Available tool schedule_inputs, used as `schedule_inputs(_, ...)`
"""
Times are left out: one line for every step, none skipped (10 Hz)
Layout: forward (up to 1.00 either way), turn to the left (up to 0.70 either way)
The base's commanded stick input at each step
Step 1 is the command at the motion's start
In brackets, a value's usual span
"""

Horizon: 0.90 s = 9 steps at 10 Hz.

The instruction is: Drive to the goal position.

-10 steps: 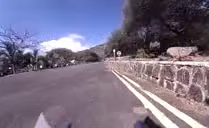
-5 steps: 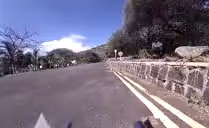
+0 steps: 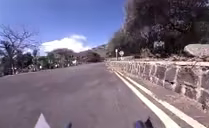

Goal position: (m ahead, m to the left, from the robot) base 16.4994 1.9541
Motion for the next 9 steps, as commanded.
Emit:
schedule_inputs(0.5, 0.0)
schedule_inputs(0.5, 0.0)
schedule_inputs(0.5, 0.0)
schedule_inputs(0.5, 0.0)
schedule_inputs(0.5, 0.0)
schedule_inputs(0.5, 0.0)
schedule_inputs(0.5, 0.0)
schedule_inputs(0.5, 0.0)
schedule_inputs(0.5, 0.0)
